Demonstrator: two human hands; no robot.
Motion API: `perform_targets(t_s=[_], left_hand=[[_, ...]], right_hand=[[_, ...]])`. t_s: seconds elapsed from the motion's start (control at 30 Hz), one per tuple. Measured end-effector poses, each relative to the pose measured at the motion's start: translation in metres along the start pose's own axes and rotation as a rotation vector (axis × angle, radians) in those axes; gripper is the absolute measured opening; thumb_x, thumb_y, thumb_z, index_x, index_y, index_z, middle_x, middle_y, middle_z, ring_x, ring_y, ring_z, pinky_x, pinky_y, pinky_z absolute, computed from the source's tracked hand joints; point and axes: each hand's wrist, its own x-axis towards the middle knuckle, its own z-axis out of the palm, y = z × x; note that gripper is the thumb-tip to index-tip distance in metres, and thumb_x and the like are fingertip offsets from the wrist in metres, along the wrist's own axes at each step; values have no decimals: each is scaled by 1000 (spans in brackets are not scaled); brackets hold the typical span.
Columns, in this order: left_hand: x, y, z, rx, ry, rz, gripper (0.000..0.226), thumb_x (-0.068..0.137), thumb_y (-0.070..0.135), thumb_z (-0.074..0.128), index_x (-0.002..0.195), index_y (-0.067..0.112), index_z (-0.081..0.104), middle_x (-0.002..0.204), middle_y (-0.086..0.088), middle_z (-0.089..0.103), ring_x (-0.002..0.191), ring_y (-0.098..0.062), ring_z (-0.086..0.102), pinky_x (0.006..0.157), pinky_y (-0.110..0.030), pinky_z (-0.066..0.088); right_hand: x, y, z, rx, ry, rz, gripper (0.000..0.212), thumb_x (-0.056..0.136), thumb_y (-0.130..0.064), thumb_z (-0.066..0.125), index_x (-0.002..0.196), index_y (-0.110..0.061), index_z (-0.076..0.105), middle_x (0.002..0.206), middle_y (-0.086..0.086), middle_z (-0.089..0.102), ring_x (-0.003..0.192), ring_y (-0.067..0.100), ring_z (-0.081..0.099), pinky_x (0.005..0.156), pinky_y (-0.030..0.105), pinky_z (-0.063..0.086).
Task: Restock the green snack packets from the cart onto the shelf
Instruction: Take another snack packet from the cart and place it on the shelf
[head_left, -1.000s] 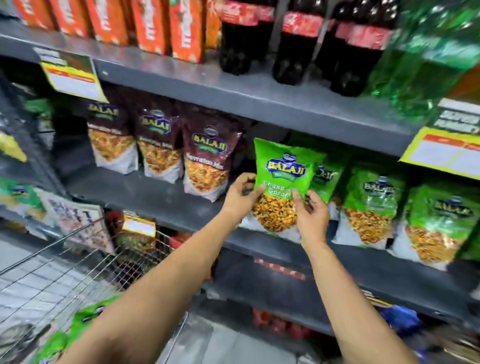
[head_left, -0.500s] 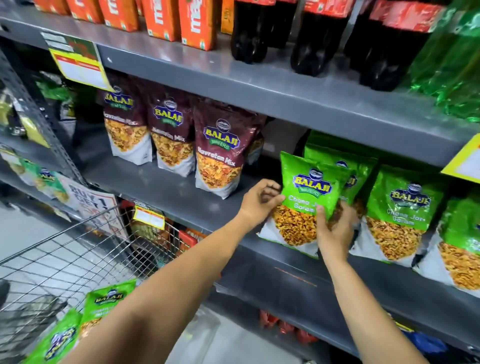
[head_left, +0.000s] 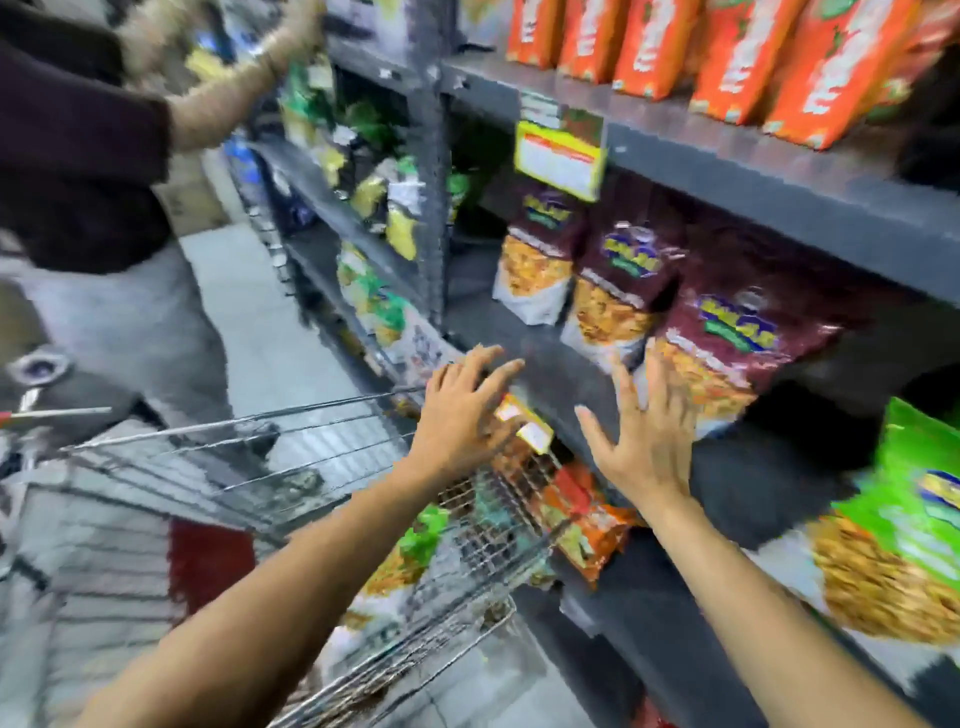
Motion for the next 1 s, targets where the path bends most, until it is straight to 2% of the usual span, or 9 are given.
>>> perform_targets(t_s=[0.27, 0.37, 0.47, 0.53, 0.63, 0.73, 0.83, 0.93, 1.0], left_hand=[[-96, -129, 1, -57, 1, -501, 66, 77, 62, 55, 133, 30, 43, 139, -8, 46, 128, -28, 45, 101, -45, 43], [-127, -169, 36, -109, -68, -670, 69, 75, 66, 53, 133, 31, 42, 140, -8, 44, 126, -29, 46, 101, -46, 44], [-153, -194, 73, -146, -161, -779, 74, 71, 70, 47, 133, 30, 43, 138, -11, 45, 126, -31, 46, 98, -45, 46], [-172, -207, 100, -179, -214, -841, 77, 69, 71, 45, 133, 27, 44, 138, -12, 46, 127, -32, 46, 96, -46, 48], [-194, -226, 141, -250, -314, -964, 75, 69, 68, 54, 133, 30, 42, 139, -11, 44, 123, -34, 48, 94, -47, 49], [-205, -231, 165, -302, -423, -1057, 76, 70, 62, 62, 135, 31, 39, 138, -14, 44, 124, -34, 47, 98, -44, 47], [-216, -235, 187, -304, -537, -1160, 78, 73, 65, 57, 139, 30, 33, 139, -16, 43, 127, -36, 44, 103, -46, 42], [-226, -236, 199, -349, -525, -1186, 79, 78, 58, 59, 143, 21, 31, 139, -20, 44, 128, -37, 43, 104, -41, 37], [-231, -241, 207, -395, -534, -1232, 80, 80, 56, 59, 144, 20, 29, 143, -20, 41, 132, -35, 38, 109, -40, 32]], right_hand=[[-15, -129, 130, 210, -317, -169, 64, 81, -57, 47, 139, -33, 33, 152, 9, 34, 135, 29, 36, 108, 49, 33], [-46, -154, 186, 210, -488, -163, 64, 81, -57, 46, 139, -33, 35, 150, 8, 37, 131, 30, 40, 104, 48, 37], [-74, -167, 231, 213, -631, -88, 62, 81, -60, 40, 134, -28, 43, 145, 13, 44, 124, 40, 49, 98, 53, 43], [-96, -172, 257, 216, -722, -54, 65, 82, -63, 33, 135, -26, 42, 146, 15, 41, 126, 42, 45, 101, 53, 40], [-123, -181, 291, 223, -843, 54, 64, 81, -56, 37, 135, -22, 44, 147, 18, 40, 129, 42, 41, 101, 53, 40], [-148, -185, 315, 203, -874, 144, 64, 78, -54, 36, 131, -21, 49, 137, 19, 51, 114, 42, 55, 90, 52, 49], [-174, -183, 346, 143, -954, 266, 66, 80, -54, 28, 133, -19, 46, 135, 18, 54, 106, 43, 60, 87, 53, 52], [-184, -181, 361, 131, -981, 564, 54, 87, -44, 35, 125, -10, 51, 122, 25, 59, 101, 41, 60, 82, 43, 49], [-187, -181, 374, 171, -954, 802, 42, 91, -38, 44, 118, -7, 54, 117, 24, 62, 104, 39, 60, 85, 39, 47]])
